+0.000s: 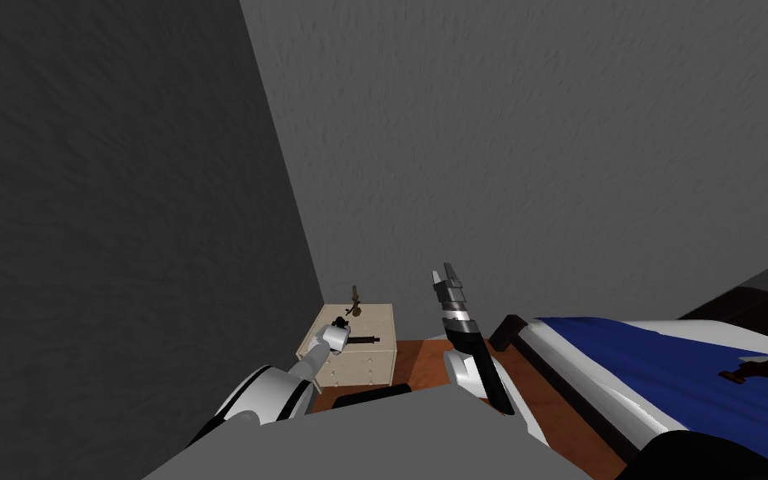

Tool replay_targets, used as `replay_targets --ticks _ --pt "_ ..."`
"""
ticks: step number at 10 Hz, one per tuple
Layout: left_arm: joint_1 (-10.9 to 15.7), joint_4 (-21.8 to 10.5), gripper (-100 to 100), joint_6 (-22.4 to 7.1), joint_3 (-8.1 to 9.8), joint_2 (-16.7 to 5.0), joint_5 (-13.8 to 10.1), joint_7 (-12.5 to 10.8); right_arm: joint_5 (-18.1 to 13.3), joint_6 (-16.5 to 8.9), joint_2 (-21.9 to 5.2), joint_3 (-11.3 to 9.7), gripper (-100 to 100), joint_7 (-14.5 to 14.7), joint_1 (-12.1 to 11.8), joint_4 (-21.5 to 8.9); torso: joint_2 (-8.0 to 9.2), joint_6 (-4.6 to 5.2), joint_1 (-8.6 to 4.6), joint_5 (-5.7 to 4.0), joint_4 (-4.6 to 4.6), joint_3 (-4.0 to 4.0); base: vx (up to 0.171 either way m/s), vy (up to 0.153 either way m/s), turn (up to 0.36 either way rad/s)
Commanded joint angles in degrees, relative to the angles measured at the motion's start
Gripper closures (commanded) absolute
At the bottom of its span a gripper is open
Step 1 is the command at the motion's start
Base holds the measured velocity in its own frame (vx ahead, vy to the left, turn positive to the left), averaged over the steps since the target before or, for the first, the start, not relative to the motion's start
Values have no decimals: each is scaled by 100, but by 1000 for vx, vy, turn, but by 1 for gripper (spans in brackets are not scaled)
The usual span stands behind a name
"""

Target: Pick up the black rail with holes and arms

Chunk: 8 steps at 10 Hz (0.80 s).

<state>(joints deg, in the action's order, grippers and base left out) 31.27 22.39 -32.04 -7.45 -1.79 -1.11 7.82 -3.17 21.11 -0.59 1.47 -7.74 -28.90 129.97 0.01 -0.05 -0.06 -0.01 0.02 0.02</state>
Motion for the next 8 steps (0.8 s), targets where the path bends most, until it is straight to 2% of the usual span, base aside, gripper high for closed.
replay_targets --ticks 1,2,3,4,5,7,8 --pt "0 0 100 0 0 0 0 0 0 0 0 0 0 0 0 0 0 0 0 0 0 0 0 0 0" --pt "0 0 0 0 0 0 0 0 0 0 0 0 0 0 0 0 0 0 0 0 0 0 0 0 0" --pt "81 81 100 -159 -9 6 -23 8 0 0 0 0 0 0 0 0 0 0 0 0 0 0 -24 -4 45" --pt "111 100 100 -206 -11 7 -32 12 0 0 0 0 0 0 0 0 7 -2 0 -1 4 6 -41 0 45" --pt "229 176 100 -395 -18 14 -69 26 0 0 0 0 0 0 0 0 15 0 -2 -1 4 9 -74 5 39" --pt "191 189 100 -346 -18 11 -61 19 0 0 0 0 0 0 1 0 29 -3 1 -2 8 18 -43 6 7" --pt "173 236 0 -398 -21 8 -61 25 0 0 0 0 0 0 0 0 19 -1 0 -2 7 13 -5 1 0"
